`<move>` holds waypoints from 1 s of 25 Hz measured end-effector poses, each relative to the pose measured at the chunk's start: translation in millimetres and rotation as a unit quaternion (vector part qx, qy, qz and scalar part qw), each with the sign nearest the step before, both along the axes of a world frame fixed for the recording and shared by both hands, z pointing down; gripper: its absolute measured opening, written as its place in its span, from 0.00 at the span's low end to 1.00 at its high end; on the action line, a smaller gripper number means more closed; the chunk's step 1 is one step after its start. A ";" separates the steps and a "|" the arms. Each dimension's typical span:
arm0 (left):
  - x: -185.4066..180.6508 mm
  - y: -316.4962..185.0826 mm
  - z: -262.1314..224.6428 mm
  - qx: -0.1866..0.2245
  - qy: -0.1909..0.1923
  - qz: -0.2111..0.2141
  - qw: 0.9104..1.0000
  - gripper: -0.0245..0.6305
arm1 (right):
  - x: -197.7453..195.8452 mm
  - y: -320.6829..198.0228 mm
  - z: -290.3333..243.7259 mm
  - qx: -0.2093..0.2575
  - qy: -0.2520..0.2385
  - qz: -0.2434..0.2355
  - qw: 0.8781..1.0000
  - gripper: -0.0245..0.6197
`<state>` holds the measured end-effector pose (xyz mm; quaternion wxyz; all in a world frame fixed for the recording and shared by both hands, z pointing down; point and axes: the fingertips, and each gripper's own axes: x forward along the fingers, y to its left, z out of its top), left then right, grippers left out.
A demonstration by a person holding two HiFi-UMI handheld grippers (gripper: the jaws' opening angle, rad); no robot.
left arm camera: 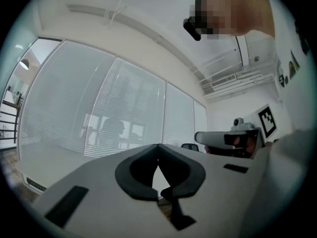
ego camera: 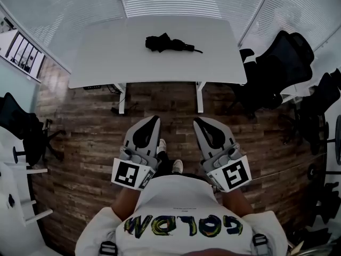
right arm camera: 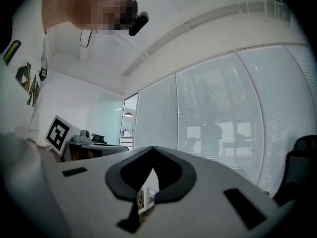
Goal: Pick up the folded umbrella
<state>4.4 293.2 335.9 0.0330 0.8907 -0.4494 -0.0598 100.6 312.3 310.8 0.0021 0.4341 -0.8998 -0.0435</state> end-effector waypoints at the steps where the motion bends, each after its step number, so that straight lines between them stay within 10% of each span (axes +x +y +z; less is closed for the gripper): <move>1: -4.1 -7.9 -0.2 0.000 0.001 -0.001 1.000 0.05 | -4.4 -7.5 -0.2 0.000 0.001 -0.001 1.000 0.05; 25: -96.2 -179.7 4.5 -0.010 0.014 0.029 0.999 0.05 | -96.9 -179.5 -0.5 -0.002 0.024 0.029 0.999 0.05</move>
